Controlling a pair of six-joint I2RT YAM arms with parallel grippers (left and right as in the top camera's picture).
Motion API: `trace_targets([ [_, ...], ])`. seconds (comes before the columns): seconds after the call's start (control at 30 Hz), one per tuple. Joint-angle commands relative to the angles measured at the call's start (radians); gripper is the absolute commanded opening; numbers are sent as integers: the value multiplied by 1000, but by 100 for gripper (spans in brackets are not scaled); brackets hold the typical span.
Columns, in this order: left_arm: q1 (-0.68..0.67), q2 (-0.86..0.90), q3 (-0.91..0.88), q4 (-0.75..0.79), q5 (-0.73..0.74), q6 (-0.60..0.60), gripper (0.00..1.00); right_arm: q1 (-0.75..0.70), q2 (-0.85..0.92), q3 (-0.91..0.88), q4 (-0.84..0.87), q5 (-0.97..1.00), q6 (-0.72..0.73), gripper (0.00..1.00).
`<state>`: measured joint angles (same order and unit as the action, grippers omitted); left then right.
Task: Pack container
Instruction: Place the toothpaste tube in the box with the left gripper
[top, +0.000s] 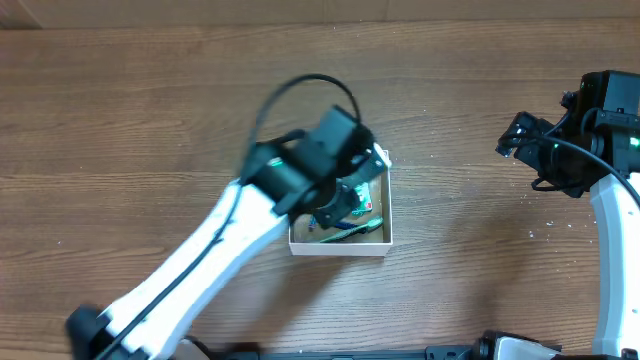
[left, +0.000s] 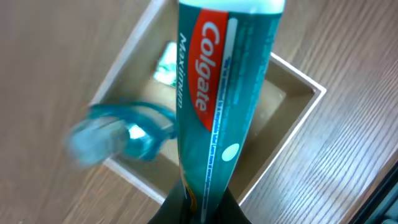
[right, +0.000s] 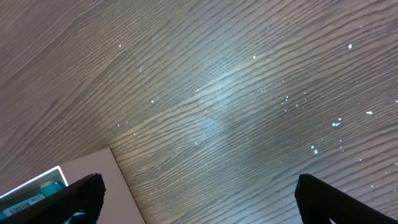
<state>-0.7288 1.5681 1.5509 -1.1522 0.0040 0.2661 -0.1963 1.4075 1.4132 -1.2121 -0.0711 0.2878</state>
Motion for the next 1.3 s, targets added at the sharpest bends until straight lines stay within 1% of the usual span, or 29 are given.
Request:
trace_targets([
  [0.0,-18,154,0,-8,34,48,4,0,4,-3,7,1,-3,100],
  [0.07,-17,241,0,-23,40,40,4,0,4,-3,7,1,-3,100],
  [0.3,-17,404,0,-61,41,33,5,0,4,-3,6,1,-3,100],
  [0.33,-17,408,0,-63,41,33,9,0,4,-3,6,1,-4,100],
  [0.37,-17,409,0,-62,42,33,17,0,4,-3,6,1,-3,100],
  [0.4,-17,409,0,-63,41,33,29,0,4,-3,6,1,-4,100],
  [0.47,-17,408,2,-63,28,33,55,0,4,-3,6,1,-3,100],
  [0.5,-17,406,8,-67,8,33,60,0,4,-3,6,1,-3,100],
  [0.53,-17,402,17,-74,-6,32,62,0,4,-3,6,1,-3,100],
  [0.6,-18,387,72,-109,-40,10,64,0,4,-3,6,1,-3,100],
  [0.73,-19,319,248,-199,-40,-21,66,0,4,-3,6,2,-4,100],
  [0.8,-18,266,297,-212,-49,-54,70,0,4,-3,7,2,-8,100],
  [0.83,-11,230,306,-210,-73,-96,78,0,4,-3,8,2,-10,100],
  [0.87,-1,196,306,-208,-103,-145,90,1,4,-3,11,2,-34,99],
  [0.9,18,160,306,-210,-137,-216,100,1,4,-3,14,1,-39,98],
  [0.97,82,90,306,-207,-146,-315,100,19,4,-2,37,2,-61,99],
  [1.03,155,42,306,-196,-146,-373,100,58,4,-2,77,6,-74,100],
  [1.07,203,19,306,-185,-146,-396,100,97,4,-2,114,30,-80,100],
  [1.1,289,-7,306,-166,-144,-430,100,141,4,-2,153,52,-80,100],
  [1.2,450,-13,304,-143,-132,-501,100,245,27,-2,266,93,-80,100],
  [1.27,525,-3,301,-142,-131,-544,100,284,64,-2,316,107,-80,100],
])
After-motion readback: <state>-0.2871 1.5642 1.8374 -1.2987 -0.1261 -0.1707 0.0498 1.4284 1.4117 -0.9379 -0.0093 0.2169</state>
